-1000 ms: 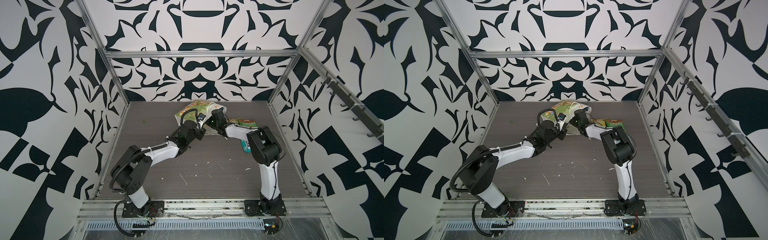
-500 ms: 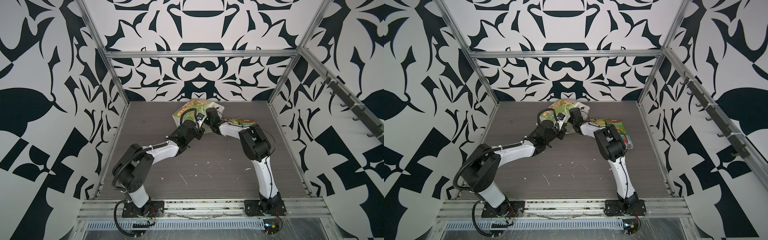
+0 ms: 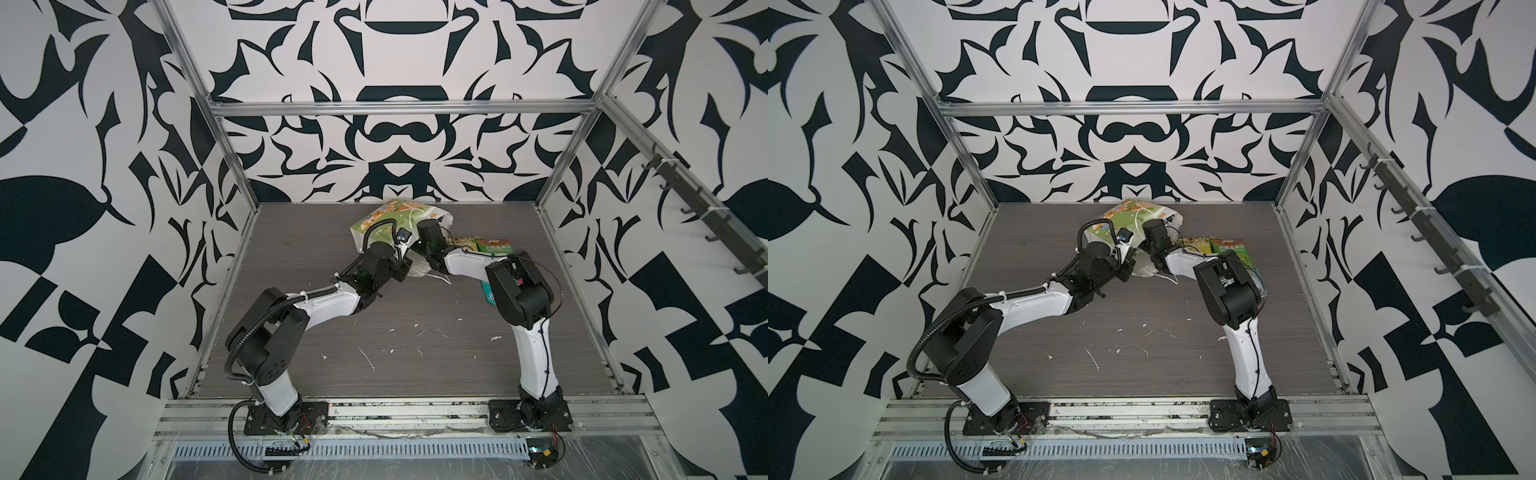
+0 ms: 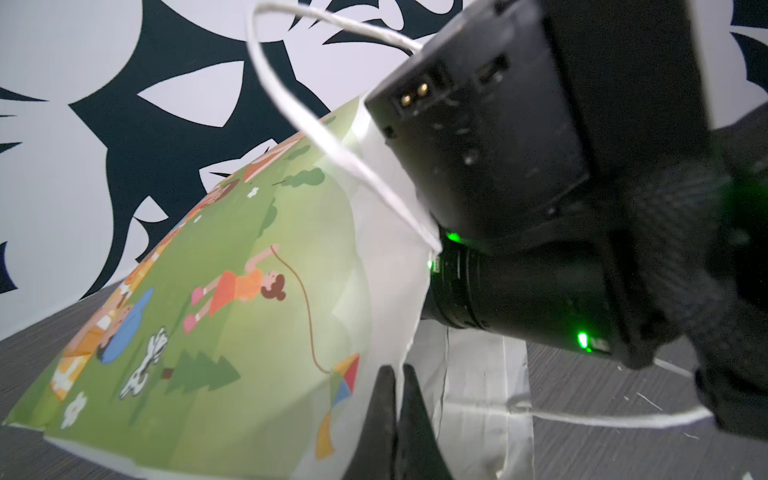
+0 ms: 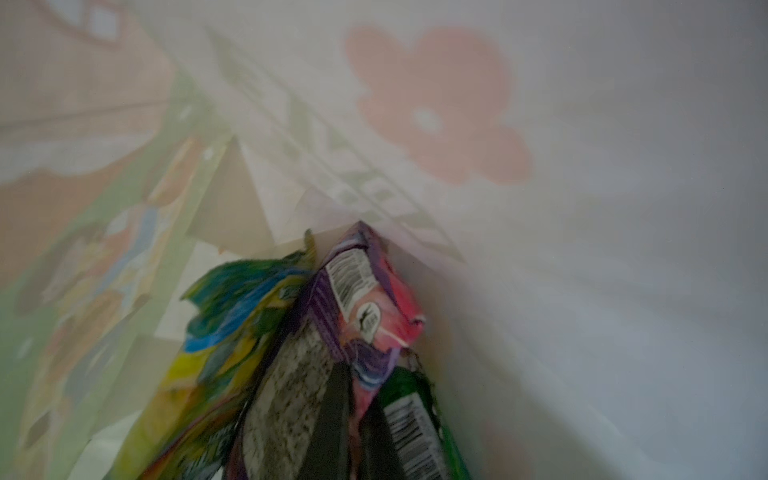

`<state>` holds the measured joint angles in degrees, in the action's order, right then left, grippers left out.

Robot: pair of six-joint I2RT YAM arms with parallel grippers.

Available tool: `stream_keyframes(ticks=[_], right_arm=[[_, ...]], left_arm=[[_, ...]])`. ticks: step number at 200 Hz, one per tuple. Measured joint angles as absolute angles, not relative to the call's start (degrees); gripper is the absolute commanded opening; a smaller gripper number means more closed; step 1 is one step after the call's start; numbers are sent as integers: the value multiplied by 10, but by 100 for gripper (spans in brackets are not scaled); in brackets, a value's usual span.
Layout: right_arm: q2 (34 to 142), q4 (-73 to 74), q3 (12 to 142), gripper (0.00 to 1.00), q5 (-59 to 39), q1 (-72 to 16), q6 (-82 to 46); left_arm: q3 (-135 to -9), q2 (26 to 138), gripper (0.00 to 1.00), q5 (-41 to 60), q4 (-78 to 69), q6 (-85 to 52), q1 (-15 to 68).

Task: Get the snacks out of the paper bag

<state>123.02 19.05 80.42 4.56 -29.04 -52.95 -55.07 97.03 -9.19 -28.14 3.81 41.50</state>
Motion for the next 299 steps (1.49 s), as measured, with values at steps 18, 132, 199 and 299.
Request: stream_keyframes(ticks=[18, 132, 199, 299], right_arm=[[1213, 209, 775, 0, 29, -286, -530], [1119, 229, 686, 11, -26, -286, -525], [1128, 132, 701, 33, -84, -286, -540], [1140, 34, 748, 54, -125, -286, -571]], left_arm=[[-551, 970, 0, -96, -281, 37, 416], [-551, 970, 0, -117, -278, 23, 408], [-551, 970, 0, -116, -275, 24, 408], [-552, 971, 0, -112, -267, 24, 408]])
